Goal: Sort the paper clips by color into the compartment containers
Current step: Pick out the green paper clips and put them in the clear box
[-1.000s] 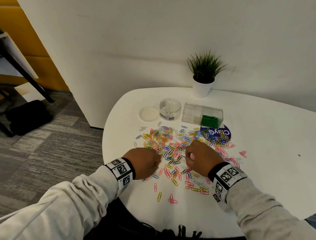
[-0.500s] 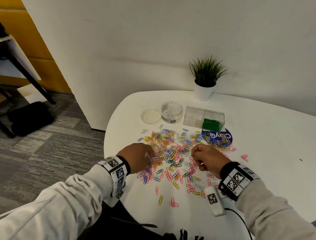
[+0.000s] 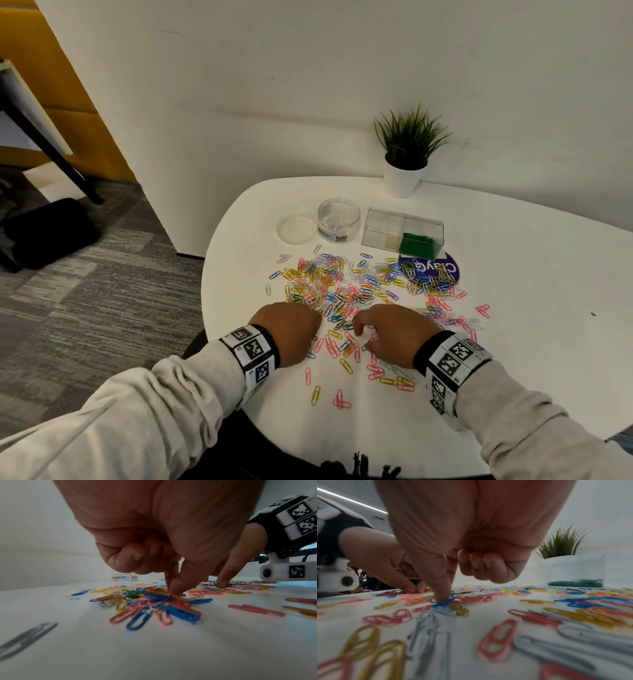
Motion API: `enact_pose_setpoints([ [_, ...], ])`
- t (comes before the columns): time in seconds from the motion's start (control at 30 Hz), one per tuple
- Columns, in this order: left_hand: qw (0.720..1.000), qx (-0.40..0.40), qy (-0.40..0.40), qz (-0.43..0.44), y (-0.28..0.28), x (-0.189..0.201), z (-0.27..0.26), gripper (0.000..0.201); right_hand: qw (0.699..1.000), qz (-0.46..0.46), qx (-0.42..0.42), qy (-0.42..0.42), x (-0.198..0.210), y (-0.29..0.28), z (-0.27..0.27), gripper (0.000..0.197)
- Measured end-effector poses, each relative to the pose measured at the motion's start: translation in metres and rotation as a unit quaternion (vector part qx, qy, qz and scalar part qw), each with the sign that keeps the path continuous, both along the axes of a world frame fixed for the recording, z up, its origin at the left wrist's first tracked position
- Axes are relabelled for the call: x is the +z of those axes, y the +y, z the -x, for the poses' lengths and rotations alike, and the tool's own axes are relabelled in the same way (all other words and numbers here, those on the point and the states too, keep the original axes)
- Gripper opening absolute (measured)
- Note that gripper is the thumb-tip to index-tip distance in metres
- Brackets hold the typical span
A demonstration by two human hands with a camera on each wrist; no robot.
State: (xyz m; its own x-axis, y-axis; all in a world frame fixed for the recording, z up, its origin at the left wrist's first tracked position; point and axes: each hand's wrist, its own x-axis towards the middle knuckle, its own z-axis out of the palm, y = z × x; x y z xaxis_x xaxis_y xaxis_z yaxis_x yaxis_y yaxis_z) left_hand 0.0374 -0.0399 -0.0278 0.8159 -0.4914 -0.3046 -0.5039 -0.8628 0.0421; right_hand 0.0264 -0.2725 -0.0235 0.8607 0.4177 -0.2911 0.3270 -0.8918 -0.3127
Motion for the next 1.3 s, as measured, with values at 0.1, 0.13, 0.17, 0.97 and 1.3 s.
enact_pose_setpoints([
  [0.1,1.000,0.008,0.006,0.009,-0.001,0.002,0.000,0.002,1.000,0.010,0.017,-0.016,-0.002,0.000,0.002,0.020],
  [0.13,1.000,0.016,0.013,0.018,0.000,0.003,0.000,0.004,0.999,0.019,0.022,-0.027,-0.001,0.000,0.002,0.018],
  [0.17,0.999,0.023,0.019,0.029,0.002,0.005,-0.001,0.008,0.999,0.028,0.027,-0.033,-0.001,-0.001,0.002,0.016],
  [0.97,0.997,-0.029,0.062,0.024,-0.007,0.012,0.003,0.058,0.994,-0.071,-0.081,0.030,0.004,0.010,-0.014,0.016],
  [1.3,0.999,-0.004,0.015,0.045,0.002,0.008,-0.006,0.037,0.995,-0.054,-0.056,-0.054,-0.005,0.010,-0.010,0.014],
])
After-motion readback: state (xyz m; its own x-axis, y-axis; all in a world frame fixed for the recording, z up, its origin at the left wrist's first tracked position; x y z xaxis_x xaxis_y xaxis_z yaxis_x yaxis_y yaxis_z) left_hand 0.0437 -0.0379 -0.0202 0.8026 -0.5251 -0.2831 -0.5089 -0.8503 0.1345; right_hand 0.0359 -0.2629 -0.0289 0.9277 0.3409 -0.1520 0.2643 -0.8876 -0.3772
